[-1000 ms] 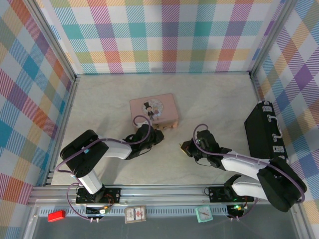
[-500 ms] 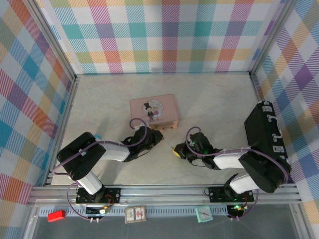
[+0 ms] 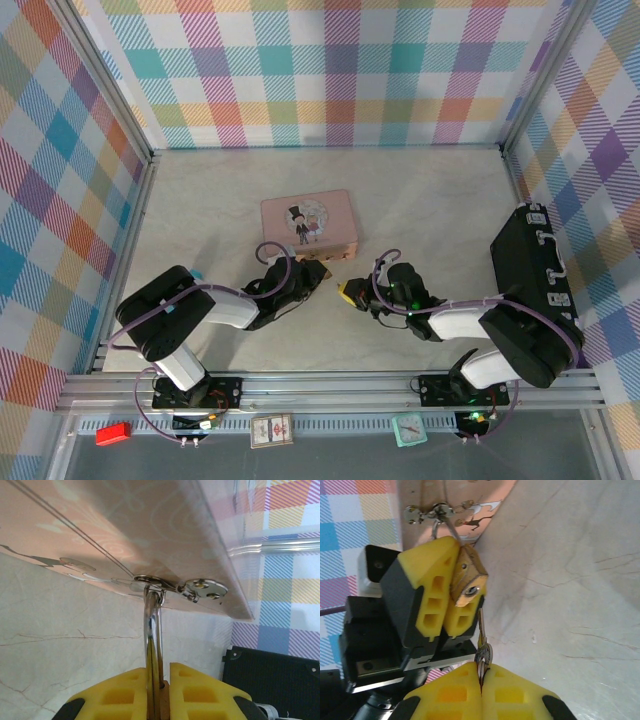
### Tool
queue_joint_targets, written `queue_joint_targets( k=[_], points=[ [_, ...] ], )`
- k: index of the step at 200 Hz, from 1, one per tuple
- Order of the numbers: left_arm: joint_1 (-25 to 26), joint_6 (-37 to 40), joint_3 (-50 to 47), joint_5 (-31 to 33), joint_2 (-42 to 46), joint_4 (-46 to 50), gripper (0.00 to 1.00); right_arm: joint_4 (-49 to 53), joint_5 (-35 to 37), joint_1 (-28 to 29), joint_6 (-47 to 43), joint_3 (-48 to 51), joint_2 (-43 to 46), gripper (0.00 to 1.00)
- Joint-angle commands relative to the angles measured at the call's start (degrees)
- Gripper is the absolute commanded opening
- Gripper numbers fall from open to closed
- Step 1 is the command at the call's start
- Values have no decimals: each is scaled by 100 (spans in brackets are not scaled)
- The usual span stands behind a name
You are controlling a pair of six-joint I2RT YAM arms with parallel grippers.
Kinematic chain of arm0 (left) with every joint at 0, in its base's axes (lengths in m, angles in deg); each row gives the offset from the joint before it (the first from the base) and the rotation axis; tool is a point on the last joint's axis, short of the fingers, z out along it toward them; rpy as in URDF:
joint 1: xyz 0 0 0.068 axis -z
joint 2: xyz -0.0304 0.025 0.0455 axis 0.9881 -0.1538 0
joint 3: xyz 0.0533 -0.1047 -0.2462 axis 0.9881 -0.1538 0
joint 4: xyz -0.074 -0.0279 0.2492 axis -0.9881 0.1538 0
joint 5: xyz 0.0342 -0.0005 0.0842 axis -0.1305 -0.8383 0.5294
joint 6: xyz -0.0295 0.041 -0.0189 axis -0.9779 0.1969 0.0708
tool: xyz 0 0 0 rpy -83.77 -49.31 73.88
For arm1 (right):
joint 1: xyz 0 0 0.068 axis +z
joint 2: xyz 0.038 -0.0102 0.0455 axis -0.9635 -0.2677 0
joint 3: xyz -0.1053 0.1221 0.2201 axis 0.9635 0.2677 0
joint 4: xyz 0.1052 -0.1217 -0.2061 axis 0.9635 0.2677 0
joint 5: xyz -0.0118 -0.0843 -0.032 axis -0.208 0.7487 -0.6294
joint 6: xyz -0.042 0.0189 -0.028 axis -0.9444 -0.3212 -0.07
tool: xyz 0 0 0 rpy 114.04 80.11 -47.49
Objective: Unlock the padlock with the key
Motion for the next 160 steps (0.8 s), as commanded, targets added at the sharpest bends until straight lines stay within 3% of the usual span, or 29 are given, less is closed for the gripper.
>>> queue_joint_targets(
  k=[1,160],
  points=[
    [27,-600,-124,-333,-225,-469,0,-456,-295,-113,5,33,-10,0],
    [37,-865,-221,-353,-359,-916,0,-1940,-654,-274,333,95,-1160,0]
  ],
)
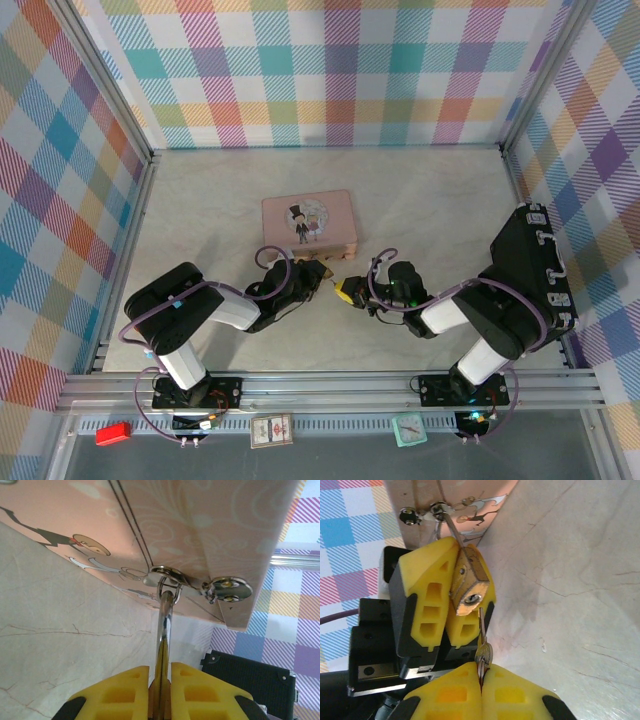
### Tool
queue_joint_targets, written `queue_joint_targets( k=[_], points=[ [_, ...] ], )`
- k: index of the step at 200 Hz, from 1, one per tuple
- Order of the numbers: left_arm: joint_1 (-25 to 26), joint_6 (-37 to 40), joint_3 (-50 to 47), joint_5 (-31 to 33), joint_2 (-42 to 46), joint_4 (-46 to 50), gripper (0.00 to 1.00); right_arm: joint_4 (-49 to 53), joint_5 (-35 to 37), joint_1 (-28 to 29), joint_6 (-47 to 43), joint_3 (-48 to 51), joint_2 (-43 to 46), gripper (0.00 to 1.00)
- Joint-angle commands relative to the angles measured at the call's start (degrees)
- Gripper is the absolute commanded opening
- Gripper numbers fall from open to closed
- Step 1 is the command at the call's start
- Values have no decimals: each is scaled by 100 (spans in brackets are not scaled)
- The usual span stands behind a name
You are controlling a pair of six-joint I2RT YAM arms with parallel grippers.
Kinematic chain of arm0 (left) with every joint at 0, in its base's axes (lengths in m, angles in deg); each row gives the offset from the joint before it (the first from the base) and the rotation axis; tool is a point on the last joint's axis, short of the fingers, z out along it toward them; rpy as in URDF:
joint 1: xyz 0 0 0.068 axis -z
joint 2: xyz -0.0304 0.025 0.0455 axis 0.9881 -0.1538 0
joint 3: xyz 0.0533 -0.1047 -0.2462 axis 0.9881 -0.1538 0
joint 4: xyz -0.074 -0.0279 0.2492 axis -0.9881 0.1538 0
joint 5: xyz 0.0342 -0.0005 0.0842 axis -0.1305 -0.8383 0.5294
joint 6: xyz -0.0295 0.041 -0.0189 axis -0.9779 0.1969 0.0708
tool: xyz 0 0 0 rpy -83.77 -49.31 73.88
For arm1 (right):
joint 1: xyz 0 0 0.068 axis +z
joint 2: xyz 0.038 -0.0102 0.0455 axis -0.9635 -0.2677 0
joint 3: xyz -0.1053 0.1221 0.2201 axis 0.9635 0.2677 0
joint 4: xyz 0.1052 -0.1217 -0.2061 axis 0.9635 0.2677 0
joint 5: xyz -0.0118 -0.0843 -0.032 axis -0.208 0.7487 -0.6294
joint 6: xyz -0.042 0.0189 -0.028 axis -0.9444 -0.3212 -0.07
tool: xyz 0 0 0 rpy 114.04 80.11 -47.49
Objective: Unlock the padlock with the key
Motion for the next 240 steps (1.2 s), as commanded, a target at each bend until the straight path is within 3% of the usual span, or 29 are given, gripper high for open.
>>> queue_joint_targets(
  k=[1,65,182,240],
  points=[
    [39,-196,-92,-287,-73,-236,0,-480,-45,-25,23,97,-57,0],
    [39,-232,-136,-305,-138,-393,0,-600,-154,-64,-11,89,-219,0],
    [41,-310,-92,-375,-239,-450,0,-2045,-339,-288,543,221,-1179,0],
    [44,-354,-145,-371,-342,-631,0,-2030,-395,-340,458,238,-1085,0]
  ],
)
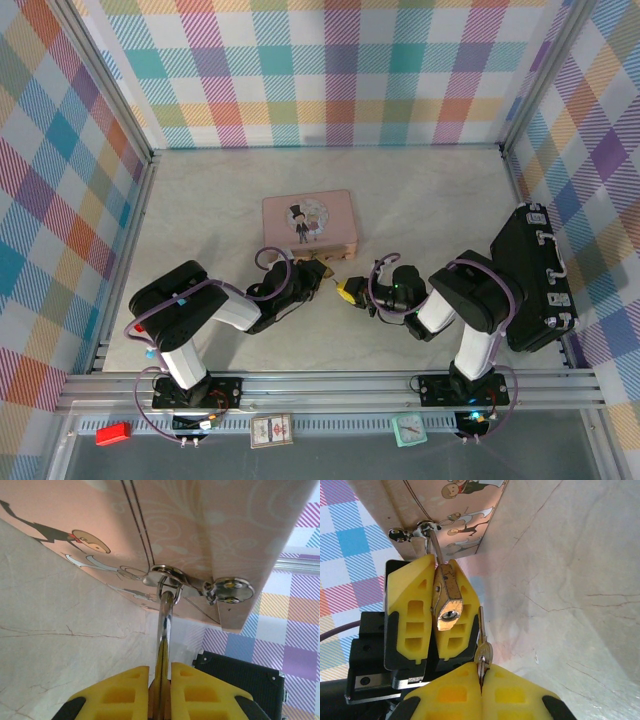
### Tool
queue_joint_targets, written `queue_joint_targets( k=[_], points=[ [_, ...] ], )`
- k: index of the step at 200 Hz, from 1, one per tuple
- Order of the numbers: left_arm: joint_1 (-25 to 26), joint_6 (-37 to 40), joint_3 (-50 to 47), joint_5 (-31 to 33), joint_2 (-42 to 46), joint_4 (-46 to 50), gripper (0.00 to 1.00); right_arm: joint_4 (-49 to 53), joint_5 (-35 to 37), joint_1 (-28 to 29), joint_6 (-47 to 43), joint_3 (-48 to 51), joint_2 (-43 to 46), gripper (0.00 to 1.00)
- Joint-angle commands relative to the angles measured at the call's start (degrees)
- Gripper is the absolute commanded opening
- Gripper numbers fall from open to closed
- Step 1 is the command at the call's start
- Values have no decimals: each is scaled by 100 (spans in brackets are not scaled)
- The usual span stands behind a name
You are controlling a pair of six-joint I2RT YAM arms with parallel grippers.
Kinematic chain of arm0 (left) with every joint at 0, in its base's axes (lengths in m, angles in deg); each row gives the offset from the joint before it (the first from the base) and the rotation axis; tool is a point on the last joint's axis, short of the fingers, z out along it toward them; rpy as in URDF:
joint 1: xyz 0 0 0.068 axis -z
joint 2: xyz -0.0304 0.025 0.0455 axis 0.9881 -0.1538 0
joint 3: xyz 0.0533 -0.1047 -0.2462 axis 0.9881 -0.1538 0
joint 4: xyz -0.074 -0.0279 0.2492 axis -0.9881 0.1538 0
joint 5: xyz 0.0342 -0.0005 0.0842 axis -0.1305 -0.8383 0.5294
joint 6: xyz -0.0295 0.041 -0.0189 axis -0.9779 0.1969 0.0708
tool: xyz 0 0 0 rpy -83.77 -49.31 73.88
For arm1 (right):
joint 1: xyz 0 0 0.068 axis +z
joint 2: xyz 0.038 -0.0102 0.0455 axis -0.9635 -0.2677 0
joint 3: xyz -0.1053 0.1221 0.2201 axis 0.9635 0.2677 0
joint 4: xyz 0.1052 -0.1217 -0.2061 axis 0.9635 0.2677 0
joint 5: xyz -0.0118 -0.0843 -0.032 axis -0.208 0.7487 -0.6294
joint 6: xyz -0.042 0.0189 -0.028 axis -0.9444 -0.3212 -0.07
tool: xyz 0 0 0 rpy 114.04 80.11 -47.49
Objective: Unlock the padlock with the key
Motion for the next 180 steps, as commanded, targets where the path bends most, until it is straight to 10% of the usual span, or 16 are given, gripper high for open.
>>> queue_joint_targets(
  k=[1,180],
  points=[
    [48,-206,-90,-362,-171,-242,0,-358,-115,-72,15,53,54,0],
    [72,-105,-46,-382,-125,-229,0,-380,-205,-134,-37,-59,265,0]
  ],
)
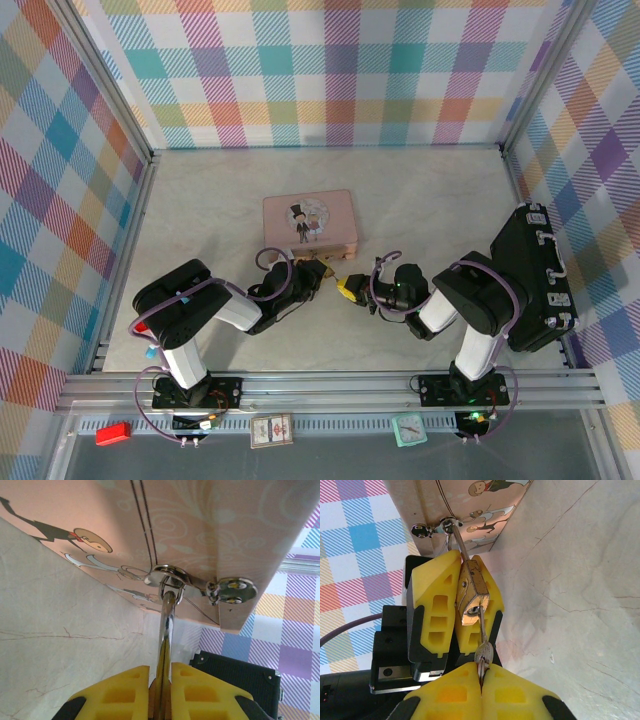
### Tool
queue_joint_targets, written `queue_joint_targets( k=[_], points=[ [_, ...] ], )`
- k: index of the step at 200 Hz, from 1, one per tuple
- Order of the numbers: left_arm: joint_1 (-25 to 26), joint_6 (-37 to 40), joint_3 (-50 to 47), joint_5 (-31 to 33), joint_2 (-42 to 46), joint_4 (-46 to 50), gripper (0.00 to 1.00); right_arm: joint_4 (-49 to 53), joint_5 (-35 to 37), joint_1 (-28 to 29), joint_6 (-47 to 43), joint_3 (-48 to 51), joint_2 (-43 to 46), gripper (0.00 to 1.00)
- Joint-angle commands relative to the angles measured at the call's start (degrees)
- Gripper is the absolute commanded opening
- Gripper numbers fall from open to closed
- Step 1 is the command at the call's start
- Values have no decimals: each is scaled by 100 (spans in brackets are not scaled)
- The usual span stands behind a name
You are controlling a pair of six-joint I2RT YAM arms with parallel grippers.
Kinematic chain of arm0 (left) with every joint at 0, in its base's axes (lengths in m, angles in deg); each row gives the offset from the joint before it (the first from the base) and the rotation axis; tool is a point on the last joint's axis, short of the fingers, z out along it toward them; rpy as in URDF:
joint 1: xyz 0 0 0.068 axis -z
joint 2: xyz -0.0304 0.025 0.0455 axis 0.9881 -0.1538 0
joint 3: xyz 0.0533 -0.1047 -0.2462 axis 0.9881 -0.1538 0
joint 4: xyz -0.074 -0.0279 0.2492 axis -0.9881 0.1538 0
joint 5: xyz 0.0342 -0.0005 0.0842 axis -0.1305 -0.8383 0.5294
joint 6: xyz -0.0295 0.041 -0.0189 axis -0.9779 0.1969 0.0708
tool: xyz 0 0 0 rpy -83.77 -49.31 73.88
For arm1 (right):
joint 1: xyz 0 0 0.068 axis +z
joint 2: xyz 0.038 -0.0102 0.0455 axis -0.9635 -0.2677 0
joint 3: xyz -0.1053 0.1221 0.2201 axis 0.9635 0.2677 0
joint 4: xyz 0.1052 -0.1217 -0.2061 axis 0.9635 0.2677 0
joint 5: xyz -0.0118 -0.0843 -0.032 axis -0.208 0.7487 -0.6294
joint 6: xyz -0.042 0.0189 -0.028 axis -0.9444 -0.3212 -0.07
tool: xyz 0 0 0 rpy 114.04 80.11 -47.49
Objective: Unlock the padlock with the key
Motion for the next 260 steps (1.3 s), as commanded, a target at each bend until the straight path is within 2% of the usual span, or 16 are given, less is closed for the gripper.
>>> queue_joint_targets(
  k=[1,260],
  points=[
    [72,-74,-16,-373,-2,15,0,-321,-86,-38,-34,-61,118,0],
    [105,-101,120,-461,-57,-23,0,-22,-182,-38,-140,-214,-207,0]
  ],
)
